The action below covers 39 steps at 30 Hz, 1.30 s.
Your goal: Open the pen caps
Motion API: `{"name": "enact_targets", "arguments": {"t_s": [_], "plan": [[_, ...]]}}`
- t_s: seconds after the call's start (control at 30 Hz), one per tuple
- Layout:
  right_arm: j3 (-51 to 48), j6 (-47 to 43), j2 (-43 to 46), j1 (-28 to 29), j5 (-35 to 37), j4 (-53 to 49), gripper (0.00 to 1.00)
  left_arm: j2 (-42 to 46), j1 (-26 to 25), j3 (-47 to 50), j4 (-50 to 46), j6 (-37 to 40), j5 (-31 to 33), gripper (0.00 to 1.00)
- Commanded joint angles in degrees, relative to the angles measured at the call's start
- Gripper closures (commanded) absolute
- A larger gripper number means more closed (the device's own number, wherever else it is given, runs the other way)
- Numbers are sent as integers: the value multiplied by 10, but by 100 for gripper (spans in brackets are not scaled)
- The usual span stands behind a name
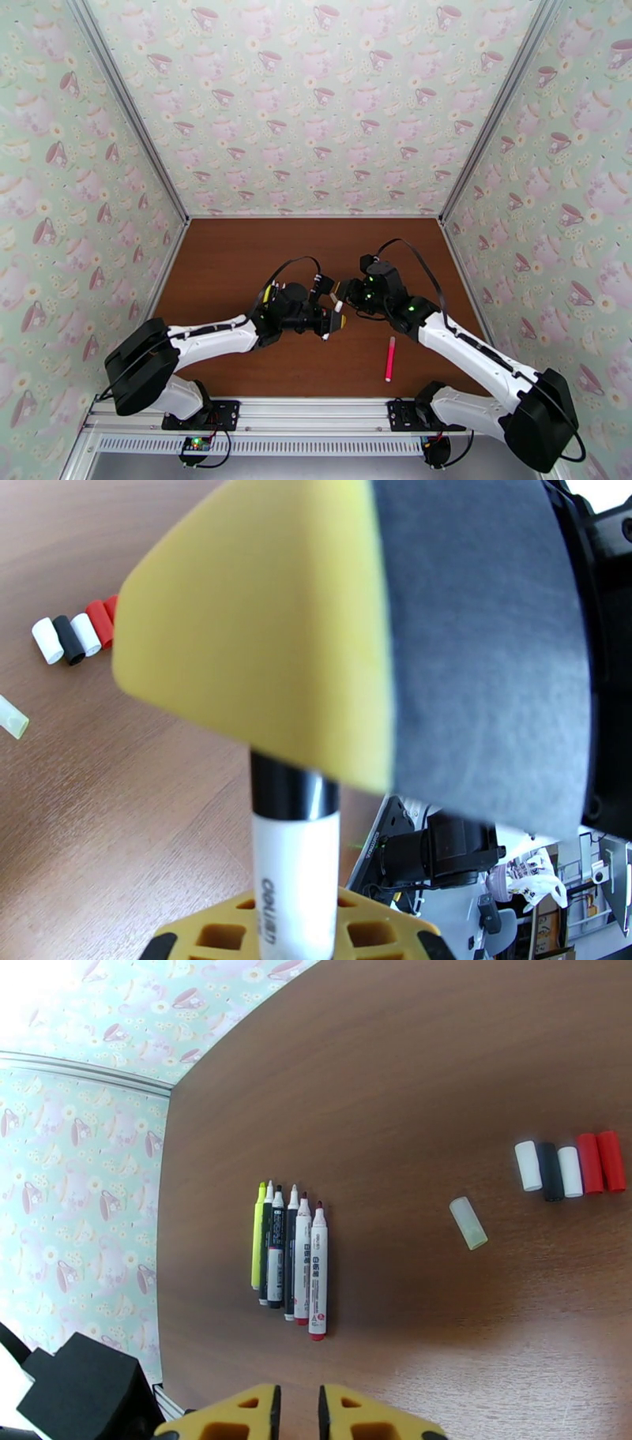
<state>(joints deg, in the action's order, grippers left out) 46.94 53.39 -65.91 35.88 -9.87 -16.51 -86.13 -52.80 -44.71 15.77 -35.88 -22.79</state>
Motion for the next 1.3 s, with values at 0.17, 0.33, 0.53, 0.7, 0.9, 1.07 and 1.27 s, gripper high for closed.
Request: {"name": "enact_targets", "arguments": {"t_s": [0.17, 0.33, 0.53, 0.7, 0.9, 1.07, 1.27], "plan": [[-3, 29, 6, -23, -35, 31, 90, 20, -31, -35, -146, 82, 105, 98], [2, 30, 19, -53, -39, 11, 92, 37, -51, -50, -202, 118, 156, 97], [14, 35, 23, -70, -28, -14, 95, 30, -103, -106, -306, 164, 285, 98], [17, 43, 28, -81, -11, -25, 96, 23, -131, -129, -342, 181, 348, 98], [35, 42, 28, -92, 6, -47, 97, 12, -155, -154, -357, 191, 388, 98], [50, 31, 24, -94, 16, -68, 97, 12, -159, -153, -354, 188, 376, 98], [12, 16, 42, -111, -23, 28, 98, 59, -116, -94, -245, 132, 190, 98]]}}
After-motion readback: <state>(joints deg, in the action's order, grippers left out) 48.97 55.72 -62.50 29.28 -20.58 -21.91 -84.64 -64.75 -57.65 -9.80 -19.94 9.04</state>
